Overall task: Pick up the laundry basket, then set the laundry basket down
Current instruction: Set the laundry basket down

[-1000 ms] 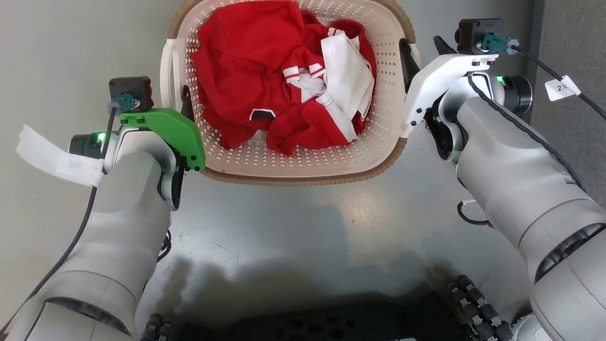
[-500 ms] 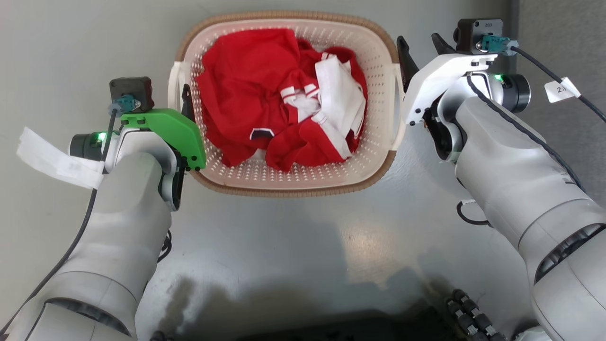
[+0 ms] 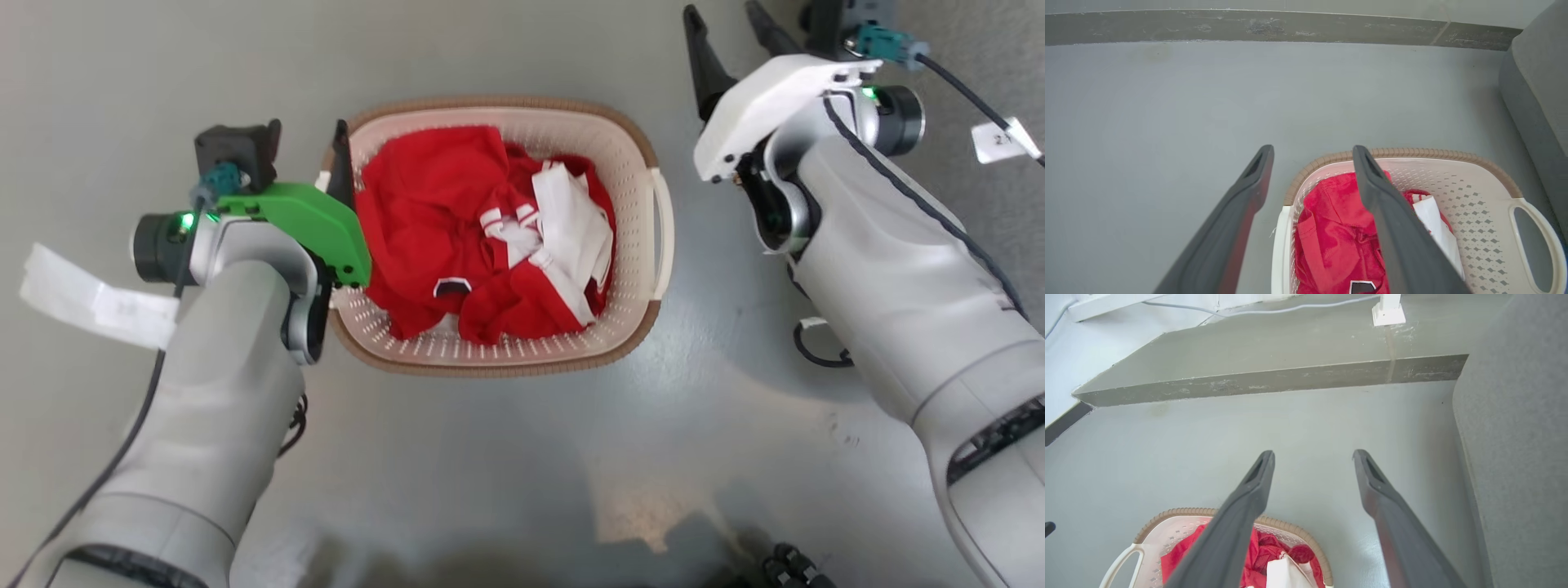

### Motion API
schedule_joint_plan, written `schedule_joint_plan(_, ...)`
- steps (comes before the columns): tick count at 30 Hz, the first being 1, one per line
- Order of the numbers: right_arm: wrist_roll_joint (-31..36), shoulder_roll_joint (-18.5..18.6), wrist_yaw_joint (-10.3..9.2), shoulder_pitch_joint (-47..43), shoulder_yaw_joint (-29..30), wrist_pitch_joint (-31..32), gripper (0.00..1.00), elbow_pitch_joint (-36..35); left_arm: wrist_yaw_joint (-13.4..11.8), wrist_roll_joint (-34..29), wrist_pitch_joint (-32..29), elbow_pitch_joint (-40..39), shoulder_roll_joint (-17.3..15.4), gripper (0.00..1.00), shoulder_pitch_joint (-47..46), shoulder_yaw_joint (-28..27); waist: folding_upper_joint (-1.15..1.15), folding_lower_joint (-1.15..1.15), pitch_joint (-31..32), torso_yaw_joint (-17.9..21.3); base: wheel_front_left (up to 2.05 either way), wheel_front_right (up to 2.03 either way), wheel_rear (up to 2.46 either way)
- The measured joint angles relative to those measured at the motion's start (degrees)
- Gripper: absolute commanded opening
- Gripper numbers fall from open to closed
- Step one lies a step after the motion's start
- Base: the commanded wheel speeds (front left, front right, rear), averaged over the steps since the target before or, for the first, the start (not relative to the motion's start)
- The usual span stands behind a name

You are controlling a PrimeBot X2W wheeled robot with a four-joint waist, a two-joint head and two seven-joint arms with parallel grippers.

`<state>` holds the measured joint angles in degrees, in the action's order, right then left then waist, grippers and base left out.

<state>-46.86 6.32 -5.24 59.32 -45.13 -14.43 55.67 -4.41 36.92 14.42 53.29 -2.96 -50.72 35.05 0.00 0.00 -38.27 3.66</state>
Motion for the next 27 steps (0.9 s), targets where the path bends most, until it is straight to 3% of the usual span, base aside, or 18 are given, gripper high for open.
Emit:
schedule_joint_plan(12, 7.82, 1.35, -0.93, -9.08, 6.54, 0.00, 1.00, -12.35, -1.23, -4.24, 0.01, -13.29, -2.12, 1.00, 9.70, -6.73, 0.00, 0.00, 9.04, -0.17, 0.00, 0.00, 0.00)
schedule_joint_plan(27, 13.22, 2.45, -1.63, -27.05, 15.73, 0.00, 1.00, -24.82, -2.18, -10.44, 0.00, -26.82, -3.52, 1.00, 27.08, -13.70, 0.00, 0.00, 21.19, -0.40, 0.00, 0.00, 0.00)
